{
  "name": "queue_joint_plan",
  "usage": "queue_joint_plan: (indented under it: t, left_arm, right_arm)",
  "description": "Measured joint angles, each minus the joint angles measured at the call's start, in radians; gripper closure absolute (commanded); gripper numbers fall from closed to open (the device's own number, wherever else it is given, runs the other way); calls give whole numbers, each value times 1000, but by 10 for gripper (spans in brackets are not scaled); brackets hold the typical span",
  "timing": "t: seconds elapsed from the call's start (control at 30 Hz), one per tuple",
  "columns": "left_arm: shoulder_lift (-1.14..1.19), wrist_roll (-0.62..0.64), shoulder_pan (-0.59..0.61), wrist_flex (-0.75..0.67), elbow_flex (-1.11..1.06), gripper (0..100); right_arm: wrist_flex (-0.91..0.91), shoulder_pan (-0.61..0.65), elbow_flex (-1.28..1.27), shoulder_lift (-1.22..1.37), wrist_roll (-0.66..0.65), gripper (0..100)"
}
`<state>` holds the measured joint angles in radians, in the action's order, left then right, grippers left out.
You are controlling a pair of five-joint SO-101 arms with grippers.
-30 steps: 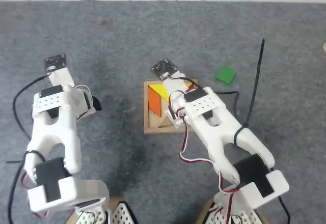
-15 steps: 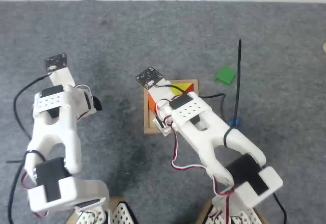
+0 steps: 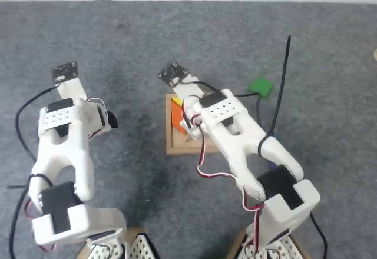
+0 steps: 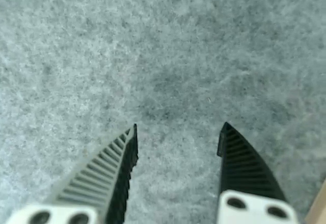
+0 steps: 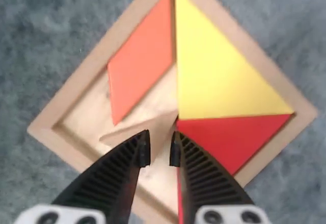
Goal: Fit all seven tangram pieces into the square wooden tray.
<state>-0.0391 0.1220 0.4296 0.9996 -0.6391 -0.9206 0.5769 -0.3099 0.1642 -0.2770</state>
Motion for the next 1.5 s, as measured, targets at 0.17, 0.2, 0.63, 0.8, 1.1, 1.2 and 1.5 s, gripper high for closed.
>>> queue_joint_plan:
  t: [0.17,0.2,0.63,0.8,1.1,1.2,1.5]
  left_arm:
    - [0,0,0,0,0,747]
    - [0,0,0,0,0,747]
    - [0,0,0,0,0,747]
    - [0,0,0,0,0,747]
    - [0,0,0,0,0,747]
    - [0,0,0,0,0,747]
    - [0,0,0,0,0,747]
  right_arm:
    - [31,35,8,40,-6,913]
    - [28,41,8,44,-6,913]
    - [-17,15,-58,3,43,913]
    - [-14,-18,-115,-97,58,913]
    - [5,-20,-379,-305,58,910]
    - [43,-20,-397,-305,58,909]
    - [89,-20,-328,-157,34,911]
